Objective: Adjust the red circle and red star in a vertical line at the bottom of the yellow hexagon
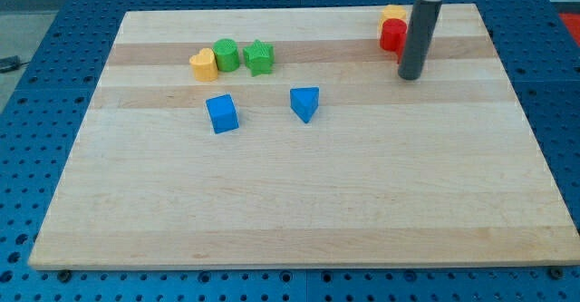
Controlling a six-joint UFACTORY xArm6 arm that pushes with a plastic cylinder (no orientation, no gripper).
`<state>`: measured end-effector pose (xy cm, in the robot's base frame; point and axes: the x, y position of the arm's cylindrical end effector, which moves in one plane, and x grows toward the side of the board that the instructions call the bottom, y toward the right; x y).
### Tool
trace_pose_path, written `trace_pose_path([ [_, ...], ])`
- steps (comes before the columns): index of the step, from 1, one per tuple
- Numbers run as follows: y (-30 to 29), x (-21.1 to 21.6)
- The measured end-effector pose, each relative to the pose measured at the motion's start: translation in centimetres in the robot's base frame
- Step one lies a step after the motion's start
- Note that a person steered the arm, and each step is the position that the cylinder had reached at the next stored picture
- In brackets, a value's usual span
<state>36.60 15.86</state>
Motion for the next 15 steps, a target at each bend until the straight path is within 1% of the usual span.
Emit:
trace_pose_path([
  [1,4.3,1.5],
  [2,7.8,1.1],
  [4,7.2,-5.2],
  [5,6.9,-5.3],
  [7,1.4,-5.2],
  [8,0.1,-5.0],
  [9,0.0,-4.4],
  [10,-1.3,-1.9],
  [11,-8.0,-0.4],
  [12,-13.6,-3.7],
  [13,-14.6,-7.4],
  [14,-12.3,-10.7],
  [15,-10.2,-11.1],
])
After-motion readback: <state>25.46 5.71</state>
